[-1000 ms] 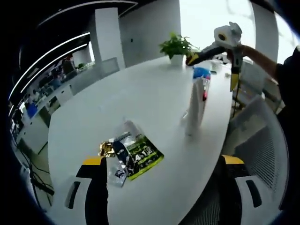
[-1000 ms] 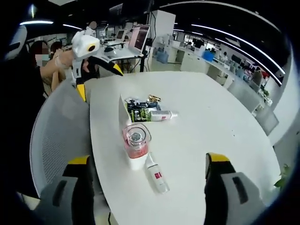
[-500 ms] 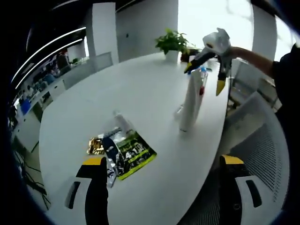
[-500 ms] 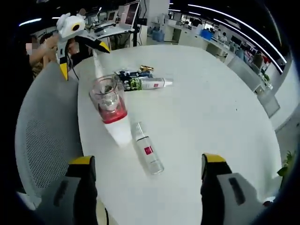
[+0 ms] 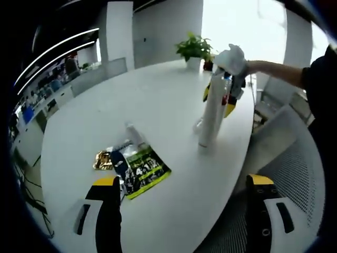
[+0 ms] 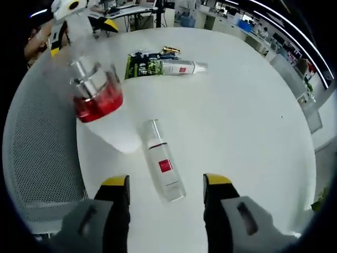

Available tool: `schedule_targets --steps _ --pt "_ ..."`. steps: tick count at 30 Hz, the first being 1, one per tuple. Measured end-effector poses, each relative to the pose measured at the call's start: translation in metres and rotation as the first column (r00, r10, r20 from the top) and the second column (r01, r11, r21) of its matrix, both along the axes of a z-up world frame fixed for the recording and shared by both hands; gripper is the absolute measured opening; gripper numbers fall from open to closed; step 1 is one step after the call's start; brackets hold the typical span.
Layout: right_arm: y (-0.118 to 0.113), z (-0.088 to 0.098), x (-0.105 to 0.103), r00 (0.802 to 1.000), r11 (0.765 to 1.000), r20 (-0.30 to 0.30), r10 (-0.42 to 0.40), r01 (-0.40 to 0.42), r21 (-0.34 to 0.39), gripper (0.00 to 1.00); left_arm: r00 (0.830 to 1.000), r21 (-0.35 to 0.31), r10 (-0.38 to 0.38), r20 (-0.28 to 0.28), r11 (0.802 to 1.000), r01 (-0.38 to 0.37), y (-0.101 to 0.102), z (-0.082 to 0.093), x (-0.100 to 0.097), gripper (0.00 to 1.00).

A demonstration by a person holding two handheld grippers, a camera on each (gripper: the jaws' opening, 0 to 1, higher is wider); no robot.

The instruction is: Arrange the skincare products in the storage area until every visible bottle or jar stands upright without overlapping.

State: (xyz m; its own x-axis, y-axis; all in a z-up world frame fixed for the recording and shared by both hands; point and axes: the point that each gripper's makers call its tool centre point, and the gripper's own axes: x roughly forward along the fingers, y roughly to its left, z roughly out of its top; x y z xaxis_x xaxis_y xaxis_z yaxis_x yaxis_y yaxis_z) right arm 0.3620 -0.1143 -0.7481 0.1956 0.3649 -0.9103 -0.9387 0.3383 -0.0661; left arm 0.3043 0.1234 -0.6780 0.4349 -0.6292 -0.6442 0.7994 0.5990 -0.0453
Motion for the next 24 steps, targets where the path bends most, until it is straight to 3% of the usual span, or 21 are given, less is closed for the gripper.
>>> schedule_targets --steps 6,12,19,24 --pt "0.006 -0.018 0.0 0.999 0.998 -0.04 0.031 -0.033 -0.052 0.49 0.999 -0.025 0.042 -0.005 0.999 -0.042 0.006 0.004 -0.004 0.97" --pt "0.008 -0.028 0.002 0.997 0.996 -0.065 0.047 -0.052 -0.072 0.34 0.997 -0.053 0.076 -0.019 0.996 -0.077 0.008 0.003 -0.01 0.97" --pt "0.001 -0.036 0.003 0.994 0.994 -0.098 0.047 -0.057 -0.094 0.29 0.995 -0.071 0.093 -0.029 0.993 -0.095 0.008 0.002 -0.013 0.97" --pt "0.001 -0.035 0.005 0.995 0.996 -0.089 0.041 -0.048 -0.072 0.26 0.994 -0.076 0.106 -0.038 0.991 -0.109 0.008 0.0 -0.014 0.97"
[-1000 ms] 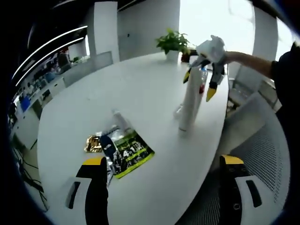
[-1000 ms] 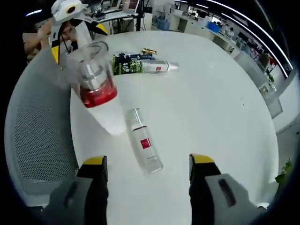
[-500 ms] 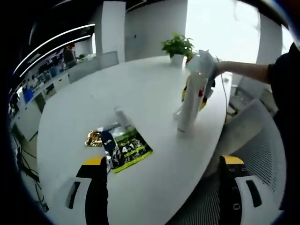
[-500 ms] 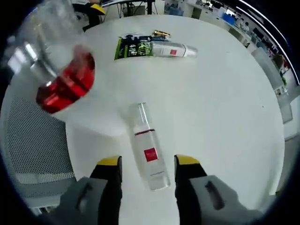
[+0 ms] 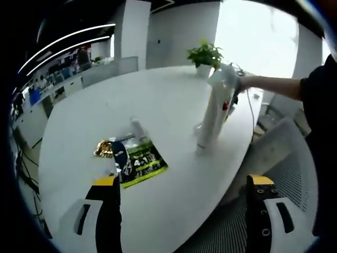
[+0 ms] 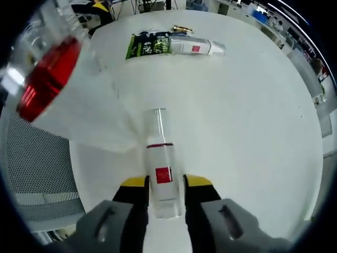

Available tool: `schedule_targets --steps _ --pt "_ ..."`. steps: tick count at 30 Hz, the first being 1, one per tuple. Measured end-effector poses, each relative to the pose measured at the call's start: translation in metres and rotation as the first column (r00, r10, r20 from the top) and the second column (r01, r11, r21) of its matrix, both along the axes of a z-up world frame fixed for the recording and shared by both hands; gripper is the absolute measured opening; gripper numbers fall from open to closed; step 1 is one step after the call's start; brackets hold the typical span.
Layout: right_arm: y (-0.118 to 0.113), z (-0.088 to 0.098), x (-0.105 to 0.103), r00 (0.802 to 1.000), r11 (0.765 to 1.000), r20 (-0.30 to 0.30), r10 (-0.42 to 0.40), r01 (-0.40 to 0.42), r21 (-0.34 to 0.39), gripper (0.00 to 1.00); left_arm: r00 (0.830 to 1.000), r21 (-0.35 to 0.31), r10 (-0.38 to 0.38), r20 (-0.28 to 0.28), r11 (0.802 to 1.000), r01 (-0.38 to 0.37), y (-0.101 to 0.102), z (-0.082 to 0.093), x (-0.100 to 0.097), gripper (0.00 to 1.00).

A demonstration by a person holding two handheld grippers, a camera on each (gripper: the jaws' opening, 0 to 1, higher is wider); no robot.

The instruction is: Arrange the skincare products in the storage area until every visible bottle or jar stands upright without overlapping.

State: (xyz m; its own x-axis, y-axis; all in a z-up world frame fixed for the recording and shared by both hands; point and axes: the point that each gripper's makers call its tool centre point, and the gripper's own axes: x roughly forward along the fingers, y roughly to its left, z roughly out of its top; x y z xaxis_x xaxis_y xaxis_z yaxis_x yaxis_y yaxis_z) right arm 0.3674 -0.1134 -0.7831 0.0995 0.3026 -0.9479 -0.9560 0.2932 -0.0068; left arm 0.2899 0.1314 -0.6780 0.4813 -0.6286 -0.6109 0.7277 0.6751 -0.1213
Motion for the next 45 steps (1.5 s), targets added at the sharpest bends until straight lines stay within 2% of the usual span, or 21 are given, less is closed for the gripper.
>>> schedule_targets --steps 13,24,29,34,38,39,45 --pt "-0.001 0.002 -0.006 1.0 0.999 0.006 -0.028 0.028 0.037 0.21 1.0 -0.015 -0.014 -0.014 1.0 0.014 -0.01 0.0 -0.007 0.97" --pt "-0.003 0.003 -0.011 0.994 0.992 0.018 -0.107 0.106 0.065 0.2 0.999 -0.002 -0.04 -0.005 0.999 0.04 -0.022 0.01 -0.007 0.97" --pt "-0.003 0.004 -0.012 0.986 0.979 0.015 -0.168 0.165 0.118 0.19 0.999 -0.004 -0.043 0.003 0.999 0.043 -0.027 0.012 -0.011 0.97" --pt "-0.01 0.004 -0.02 0.983 0.976 0.023 -0.18 0.176 0.131 0.19 0.999 -0.016 -0.028 0.023 0.999 0.028 -0.029 0.016 -0.013 0.97" --pt "-0.019 0.007 -0.02 0.971 0.963 0.057 -0.233 0.221 0.156 0.19 0.999 -0.013 -0.018 0.027 1.0 0.018 -0.028 0.017 -0.013 0.97" --pt "-0.021 0.007 -0.021 0.963 0.953 0.053 -0.264 0.252 0.166 0.19 0.999 -0.011 -0.019 0.027 1.0 0.019 -0.028 0.017 -0.014 0.94" --pt "-0.027 0.023 -0.021 0.936 0.92 0.094 -0.338 0.309 0.24 0.19 0.999 -0.016 -0.037 0.03 0.999 0.038 -0.033 0.022 -0.017 0.87"
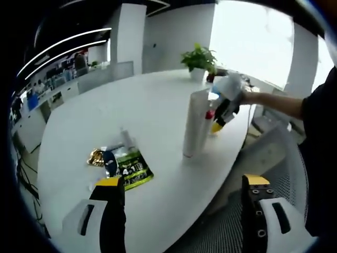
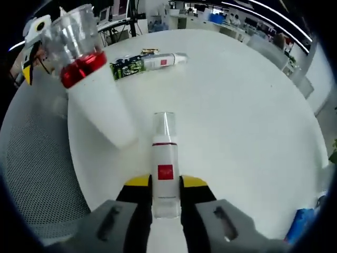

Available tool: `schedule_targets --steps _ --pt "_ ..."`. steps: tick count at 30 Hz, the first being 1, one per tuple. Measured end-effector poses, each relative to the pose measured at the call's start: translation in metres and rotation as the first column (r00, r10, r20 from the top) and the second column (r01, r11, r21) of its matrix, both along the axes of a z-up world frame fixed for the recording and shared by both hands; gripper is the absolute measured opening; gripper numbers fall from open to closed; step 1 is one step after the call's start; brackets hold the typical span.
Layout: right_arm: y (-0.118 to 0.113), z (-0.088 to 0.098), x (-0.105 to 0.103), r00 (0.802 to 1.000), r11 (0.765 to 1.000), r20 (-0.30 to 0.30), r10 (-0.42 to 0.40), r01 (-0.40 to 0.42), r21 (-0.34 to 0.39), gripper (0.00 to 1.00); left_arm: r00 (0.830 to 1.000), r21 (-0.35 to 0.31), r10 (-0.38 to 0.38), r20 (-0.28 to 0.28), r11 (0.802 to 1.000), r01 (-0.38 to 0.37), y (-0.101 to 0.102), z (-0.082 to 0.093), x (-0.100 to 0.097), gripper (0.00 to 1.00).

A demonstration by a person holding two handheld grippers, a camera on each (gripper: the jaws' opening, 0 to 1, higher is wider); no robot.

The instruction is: Arrange the skincare products in the storage area until every visible bottle or jar stands upright without overlapping.

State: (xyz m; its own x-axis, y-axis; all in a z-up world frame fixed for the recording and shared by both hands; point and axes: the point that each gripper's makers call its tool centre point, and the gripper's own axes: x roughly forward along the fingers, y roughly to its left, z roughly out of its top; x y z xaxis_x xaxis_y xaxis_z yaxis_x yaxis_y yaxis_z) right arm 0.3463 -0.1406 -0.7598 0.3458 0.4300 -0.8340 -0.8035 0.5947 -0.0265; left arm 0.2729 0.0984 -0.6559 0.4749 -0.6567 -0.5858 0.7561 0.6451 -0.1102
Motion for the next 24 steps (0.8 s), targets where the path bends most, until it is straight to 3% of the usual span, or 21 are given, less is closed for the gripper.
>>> schedule_targets --steps 11,15,24 --pt "-0.016 0.035 -0.005 0.984 0.989 0.121 -0.128 0.117 0.094 0.18 1.0 -0.01 0.001 0.023 1.0 -0.001 -0.006 0.009 0.001 0.76" --pt "-0.018 0.059 -0.007 0.967 0.974 0.173 -0.186 0.159 0.159 0.18 1.0 -0.051 0.013 0.028 0.999 -0.012 -0.01 0.015 0.002 0.68" --pt "-0.016 0.121 -0.02 0.929 0.953 0.292 -0.229 0.154 0.26 0.19 0.999 -0.144 -0.012 0.033 0.989 0.016 -0.024 0.028 -0.002 0.49"
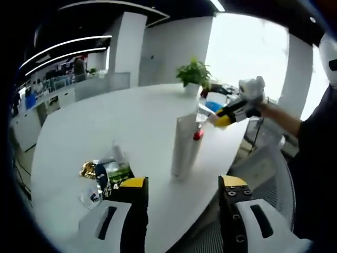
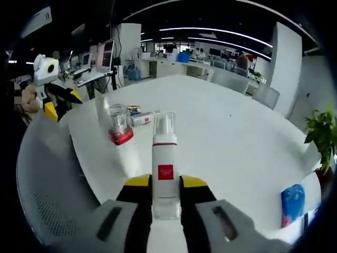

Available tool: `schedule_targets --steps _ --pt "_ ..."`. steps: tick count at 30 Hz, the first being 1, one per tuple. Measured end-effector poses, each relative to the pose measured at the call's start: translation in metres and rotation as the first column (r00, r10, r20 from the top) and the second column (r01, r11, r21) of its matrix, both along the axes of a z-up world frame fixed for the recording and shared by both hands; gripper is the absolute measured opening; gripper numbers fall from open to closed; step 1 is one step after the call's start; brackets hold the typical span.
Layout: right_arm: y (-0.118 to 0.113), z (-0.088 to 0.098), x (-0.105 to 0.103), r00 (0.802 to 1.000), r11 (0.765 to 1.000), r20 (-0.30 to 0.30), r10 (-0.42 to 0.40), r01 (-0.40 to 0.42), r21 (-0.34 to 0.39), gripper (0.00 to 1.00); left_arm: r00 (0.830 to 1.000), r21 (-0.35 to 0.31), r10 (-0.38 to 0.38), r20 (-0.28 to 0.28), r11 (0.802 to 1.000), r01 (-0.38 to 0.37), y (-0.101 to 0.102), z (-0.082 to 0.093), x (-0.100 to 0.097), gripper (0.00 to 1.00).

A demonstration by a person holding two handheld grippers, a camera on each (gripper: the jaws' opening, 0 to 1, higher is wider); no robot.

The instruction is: Arrange the skincare products in the storage area until every visible bottle or jar stands upright without overlapping.

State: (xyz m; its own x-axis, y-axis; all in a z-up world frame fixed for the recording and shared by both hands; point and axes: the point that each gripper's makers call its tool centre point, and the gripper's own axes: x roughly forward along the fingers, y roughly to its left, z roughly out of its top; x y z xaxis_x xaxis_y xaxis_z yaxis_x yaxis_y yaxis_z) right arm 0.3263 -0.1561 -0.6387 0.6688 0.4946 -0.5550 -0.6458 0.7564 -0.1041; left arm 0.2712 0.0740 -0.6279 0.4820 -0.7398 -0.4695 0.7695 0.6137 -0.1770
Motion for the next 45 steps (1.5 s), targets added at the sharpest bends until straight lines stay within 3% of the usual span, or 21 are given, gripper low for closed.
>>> schedule_targets --steps 7,11,15,18,24,27,28,32,33,36,43,45 --pt "0.021 0.04 -0.013 0.997 0.995 0.078 0.015 -0.023 0.1 0.19 1.0 -0.052 -0.022 0.013 0.998 0.023 -0.01 0.008 -0.002 0.49" --pt "0.045 0.06 -0.024 0.992 0.978 0.121 0.029 -0.053 0.204 0.19 0.999 -0.097 -0.034 0.019 0.995 0.036 -0.015 0.015 -0.004 0.46" --pt "0.066 0.071 -0.034 0.989 0.962 0.136 0.064 -0.098 0.256 0.19 0.999 -0.125 -0.021 0.043 0.992 0.026 -0.017 0.022 -0.002 0.53" --pt "0.078 0.075 -0.039 0.986 0.952 0.14 0.089 -0.125 0.279 0.19 0.999 -0.163 0.001 0.051 0.987 0.007 -0.02 0.027 0.0 0.51" --pt "0.102 0.072 -0.048 0.981 0.941 0.138 0.138 -0.173 0.291 0.19 1.0 -0.224 -0.009 0.027 0.975 0.015 -0.026 0.034 -0.003 0.5" --pt "0.115 0.067 -0.052 0.976 0.938 0.134 0.169 -0.201 0.281 0.19 1.0 -0.308 0.003 0.017 0.951 0.002 -0.031 0.045 -0.003 0.51" --pt "0.118 0.065 -0.053 0.976 0.936 0.13 0.176 -0.207 0.285 0.19 1.0 -0.339 0.01 0.006 0.941 -0.007 -0.032 0.049 -0.003 0.5" --pt "0.134 0.057 -0.057 0.971 0.922 0.11 0.214 -0.237 0.305 0.19 0.996 -0.526 0.051 -0.073 0.847 -0.082 -0.035 0.07 0.002 0.49" --pt "0.139 0.055 -0.058 0.969 0.923 0.111 0.221 -0.245 0.298 0.19 0.995 -0.535 0.052 -0.089 0.84 -0.092 -0.034 0.069 0.002 0.48" --pt "0.15 0.049 -0.059 0.965 0.923 0.106 0.24 -0.261 0.284 0.19 0.992 -0.506 0.078 -0.094 0.855 -0.115 -0.033 0.061 0.006 0.48" --pt "0.172 0.038 -0.065 0.952 0.917 0.114 0.285 -0.305 0.256 0.19 0.976 -0.523 0.098 -0.196 0.832 -0.189 -0.039 0.05 0.006 0.47" --pt "0.178 0.035 -0.067 0.949 0.911 0.107 0.298 -0.316 0.267 0.19 0.974 -0.517 0.086 -0.21 0.836 -0.185 -0.042 0.046 0.005 0.47"
